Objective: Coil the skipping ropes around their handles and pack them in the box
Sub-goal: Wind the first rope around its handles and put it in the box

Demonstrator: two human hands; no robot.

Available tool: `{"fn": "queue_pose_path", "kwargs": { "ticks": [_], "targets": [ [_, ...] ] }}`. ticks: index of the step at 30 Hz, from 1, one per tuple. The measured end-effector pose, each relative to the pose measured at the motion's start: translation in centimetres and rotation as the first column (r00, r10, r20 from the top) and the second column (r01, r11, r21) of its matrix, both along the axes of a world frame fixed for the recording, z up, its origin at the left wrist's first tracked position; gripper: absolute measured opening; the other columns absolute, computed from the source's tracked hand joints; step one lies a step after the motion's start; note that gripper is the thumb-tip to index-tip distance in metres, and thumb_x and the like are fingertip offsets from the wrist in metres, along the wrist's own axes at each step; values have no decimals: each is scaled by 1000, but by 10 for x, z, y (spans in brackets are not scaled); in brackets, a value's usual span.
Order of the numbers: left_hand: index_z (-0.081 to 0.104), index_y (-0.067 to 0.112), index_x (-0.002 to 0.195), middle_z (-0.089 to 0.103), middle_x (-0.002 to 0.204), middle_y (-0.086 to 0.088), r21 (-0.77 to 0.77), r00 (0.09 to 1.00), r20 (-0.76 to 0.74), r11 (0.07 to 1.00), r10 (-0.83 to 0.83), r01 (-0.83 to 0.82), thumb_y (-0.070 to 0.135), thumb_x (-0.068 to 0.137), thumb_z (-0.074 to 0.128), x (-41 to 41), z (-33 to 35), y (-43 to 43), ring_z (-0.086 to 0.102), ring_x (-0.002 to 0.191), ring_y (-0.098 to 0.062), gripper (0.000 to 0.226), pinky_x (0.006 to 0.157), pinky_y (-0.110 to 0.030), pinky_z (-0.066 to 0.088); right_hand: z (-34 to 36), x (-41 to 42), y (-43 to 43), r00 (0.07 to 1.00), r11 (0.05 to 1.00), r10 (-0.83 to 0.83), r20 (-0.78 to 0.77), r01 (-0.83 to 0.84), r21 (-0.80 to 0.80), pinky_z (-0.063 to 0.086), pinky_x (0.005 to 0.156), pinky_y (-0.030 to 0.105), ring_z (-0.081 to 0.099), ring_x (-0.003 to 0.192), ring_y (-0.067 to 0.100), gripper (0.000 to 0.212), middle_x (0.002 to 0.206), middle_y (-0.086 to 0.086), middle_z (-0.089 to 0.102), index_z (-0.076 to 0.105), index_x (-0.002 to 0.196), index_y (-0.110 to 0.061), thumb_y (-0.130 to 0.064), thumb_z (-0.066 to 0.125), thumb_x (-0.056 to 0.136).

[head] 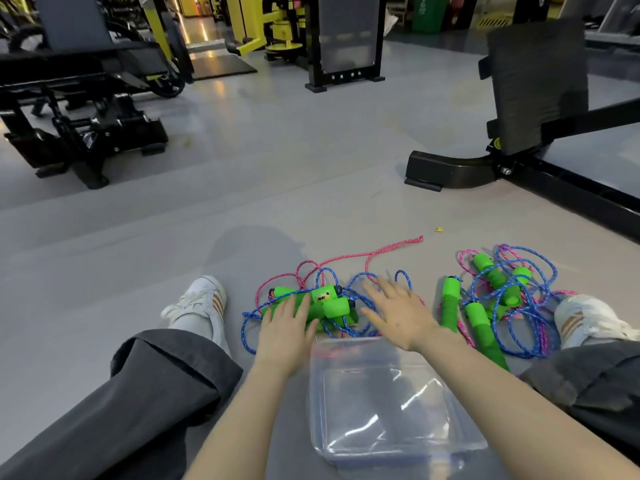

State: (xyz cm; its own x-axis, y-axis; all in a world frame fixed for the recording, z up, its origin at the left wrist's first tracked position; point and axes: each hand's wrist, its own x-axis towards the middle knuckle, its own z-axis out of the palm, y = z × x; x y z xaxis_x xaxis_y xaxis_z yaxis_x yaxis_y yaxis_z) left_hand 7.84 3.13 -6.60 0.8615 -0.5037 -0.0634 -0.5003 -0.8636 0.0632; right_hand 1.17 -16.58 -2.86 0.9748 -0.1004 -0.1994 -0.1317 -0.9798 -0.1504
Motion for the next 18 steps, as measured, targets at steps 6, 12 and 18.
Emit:
{"fn": "queue_pose_path", "kwargs": {
  "ticks": [6,12,18],
  "targets": [
    [-5,17,153,6,160,-5,169,996,-14,982,-84,85,42,104,19,30,-16,17,9,147,-21,60,118,-41,7,-10,61,24,948,936,307,-84,-317,-153,10,117,41,7,145,26,69,158,9,7,6,150,-20,-32,47,95],
    [-1,22,153,6,160,-7,114,990,-137,993,22,-6,56,99,19,49,-35,12,4,147,-24,68,116,-47,8,-38,100,35,890,885,402,-216,-438,-158,11,117,43,11,144,29,79,155,10,17,7,150,-22,-33,56,89],
    [-3,35,152,11,158,-5,123,994,-88,989,-72,82,64,92,2,53,-52,11,6,146,-23,67,115,-50,7,-38,108,26,885,890,420,-201,-445,-102,37,91,34,33,127,25,81,133,11,37,18,148,-21,-38,63,83]
  ]
}}
